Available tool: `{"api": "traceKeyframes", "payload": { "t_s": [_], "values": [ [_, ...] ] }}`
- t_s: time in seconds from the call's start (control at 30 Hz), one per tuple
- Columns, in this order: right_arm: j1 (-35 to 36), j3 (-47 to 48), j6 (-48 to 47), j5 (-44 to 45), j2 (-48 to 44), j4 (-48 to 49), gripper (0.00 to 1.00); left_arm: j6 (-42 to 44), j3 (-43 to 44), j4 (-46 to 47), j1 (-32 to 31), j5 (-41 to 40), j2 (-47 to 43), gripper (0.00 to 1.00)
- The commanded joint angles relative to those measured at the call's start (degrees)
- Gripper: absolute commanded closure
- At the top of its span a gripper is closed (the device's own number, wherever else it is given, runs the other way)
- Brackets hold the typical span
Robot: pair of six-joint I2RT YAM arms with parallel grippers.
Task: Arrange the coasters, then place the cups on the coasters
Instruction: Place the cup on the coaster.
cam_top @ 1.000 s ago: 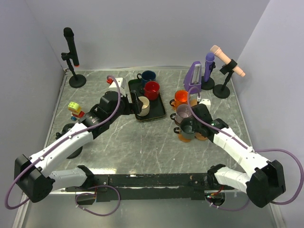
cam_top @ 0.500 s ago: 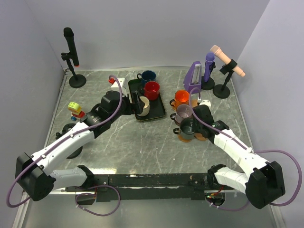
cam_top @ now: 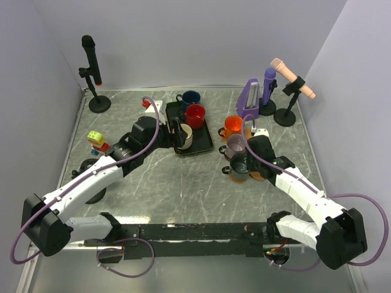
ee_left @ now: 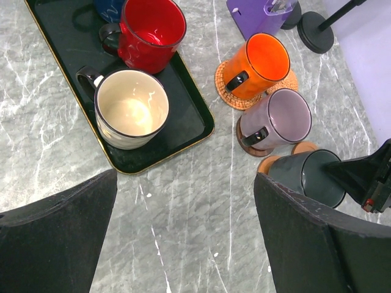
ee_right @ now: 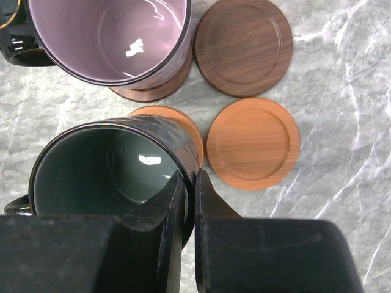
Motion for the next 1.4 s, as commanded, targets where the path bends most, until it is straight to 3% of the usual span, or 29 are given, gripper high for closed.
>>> {"api": "traceKeyframes", "payload": {
  "t_s": [0.0,1.37],
  "values": [
    [-0.90,0.00,-1.51,-0.48,-0.75,5.64,1.00,0.77,1.39,2.37,0.16,0.67,-0.11,0.03],
    [-3.36,-0.35,-3.36,-1.97,3.91,7.14,1.00,1.83,2.45,3.33,0.77,2.25,1.65,0.03]
  ]
}}
